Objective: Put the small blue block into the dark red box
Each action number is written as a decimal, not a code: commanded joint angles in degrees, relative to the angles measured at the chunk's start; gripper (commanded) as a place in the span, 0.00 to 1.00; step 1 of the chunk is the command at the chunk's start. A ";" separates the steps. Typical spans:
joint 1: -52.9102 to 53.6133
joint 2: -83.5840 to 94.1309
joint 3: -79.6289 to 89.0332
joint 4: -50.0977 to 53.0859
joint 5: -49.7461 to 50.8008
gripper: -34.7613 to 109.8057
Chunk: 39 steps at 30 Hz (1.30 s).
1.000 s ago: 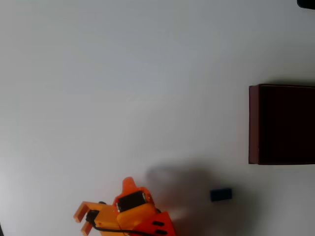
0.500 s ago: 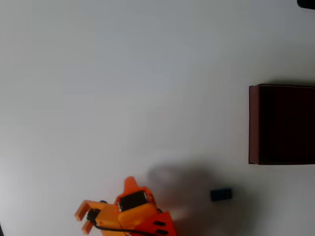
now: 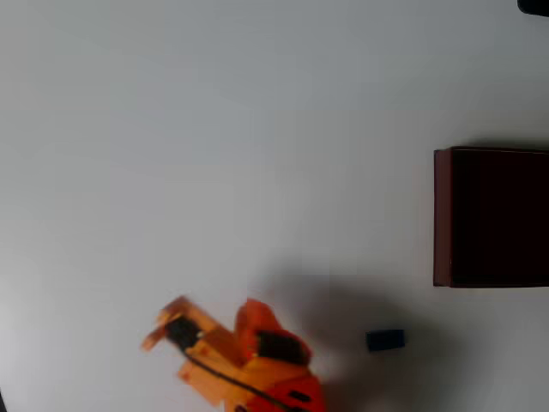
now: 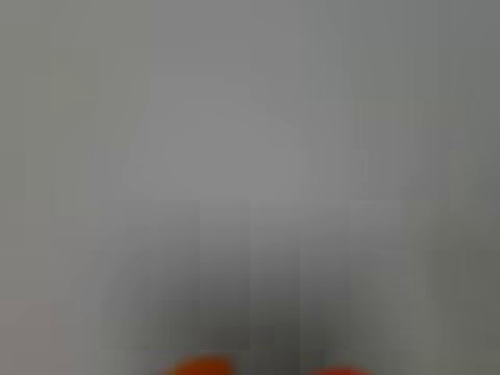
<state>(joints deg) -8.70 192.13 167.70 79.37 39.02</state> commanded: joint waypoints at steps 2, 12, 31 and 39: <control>9.76 0.26 -7.56 8.00 21.97 0.30; 20.57 -25.14 -23.20 19.42 64.16 0.43; 31.90 -64.69 -33.57 -1.76 96.15 0.45; 39.81 -63.46 -29.79 -2.29 91.93 0.44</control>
<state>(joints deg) 27.86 125.07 135.26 78.84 131.04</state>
